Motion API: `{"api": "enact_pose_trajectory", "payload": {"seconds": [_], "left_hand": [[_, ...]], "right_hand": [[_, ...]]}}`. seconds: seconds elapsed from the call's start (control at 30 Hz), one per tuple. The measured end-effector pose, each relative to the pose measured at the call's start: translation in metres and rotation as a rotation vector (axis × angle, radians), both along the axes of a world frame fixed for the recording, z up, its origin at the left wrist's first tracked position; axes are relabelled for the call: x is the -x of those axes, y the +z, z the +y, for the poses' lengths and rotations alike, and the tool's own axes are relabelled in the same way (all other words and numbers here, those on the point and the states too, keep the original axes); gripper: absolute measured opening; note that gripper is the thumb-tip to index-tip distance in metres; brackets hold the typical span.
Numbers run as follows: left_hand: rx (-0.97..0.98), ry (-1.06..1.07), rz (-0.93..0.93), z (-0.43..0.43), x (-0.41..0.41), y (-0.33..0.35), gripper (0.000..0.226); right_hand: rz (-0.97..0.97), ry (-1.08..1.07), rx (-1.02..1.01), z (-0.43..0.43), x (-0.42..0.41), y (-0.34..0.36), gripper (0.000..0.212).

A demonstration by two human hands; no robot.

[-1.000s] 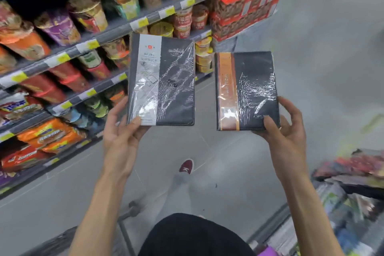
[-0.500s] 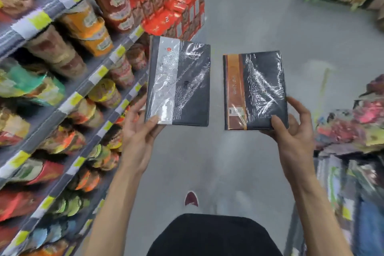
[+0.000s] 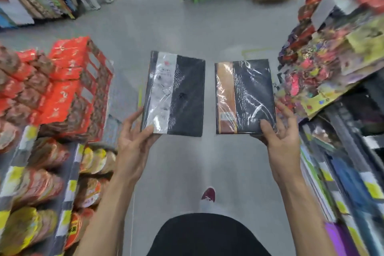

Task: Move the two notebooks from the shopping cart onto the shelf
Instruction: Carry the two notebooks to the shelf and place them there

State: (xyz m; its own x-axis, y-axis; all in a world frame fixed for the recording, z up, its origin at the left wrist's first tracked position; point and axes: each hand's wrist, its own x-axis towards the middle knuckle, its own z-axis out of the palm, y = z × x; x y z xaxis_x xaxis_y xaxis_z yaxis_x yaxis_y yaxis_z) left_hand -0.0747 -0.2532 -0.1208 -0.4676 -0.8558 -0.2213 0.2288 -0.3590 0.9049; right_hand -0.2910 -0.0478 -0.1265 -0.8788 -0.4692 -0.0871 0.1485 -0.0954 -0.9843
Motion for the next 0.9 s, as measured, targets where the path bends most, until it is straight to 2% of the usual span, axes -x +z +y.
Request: {"api": "enact_pose_trajectory", "payload": {"seconds": [0.3,0.5,0.73,0.9], "left_hand": [[-0.051,-0.385,-0.011,-0.056,0.133,-0.019,0.054],[-0.058,-0.645,-0.058,-0.071,0.213,-0.028,0.052],[-0.106,-0.964,-0.101,-0.084,0.289,-0.043,0.048],[-0.096,-1.167,-0.129,-0.062,0.325,-0.052,0.046]], "right_hand": [[0.043,-0.34,-0.036,0.012,0.049,-0.009,0.049],[-0.023,-0.595,-0.066,0.021,0.055,-0.019,0.052],[-0.113,-0.904,-0.036,0.012,0.035,-0.026,0.051],[-0.165,-1.108,0.002,0.024,0.007,-0.034,0.05]]}}
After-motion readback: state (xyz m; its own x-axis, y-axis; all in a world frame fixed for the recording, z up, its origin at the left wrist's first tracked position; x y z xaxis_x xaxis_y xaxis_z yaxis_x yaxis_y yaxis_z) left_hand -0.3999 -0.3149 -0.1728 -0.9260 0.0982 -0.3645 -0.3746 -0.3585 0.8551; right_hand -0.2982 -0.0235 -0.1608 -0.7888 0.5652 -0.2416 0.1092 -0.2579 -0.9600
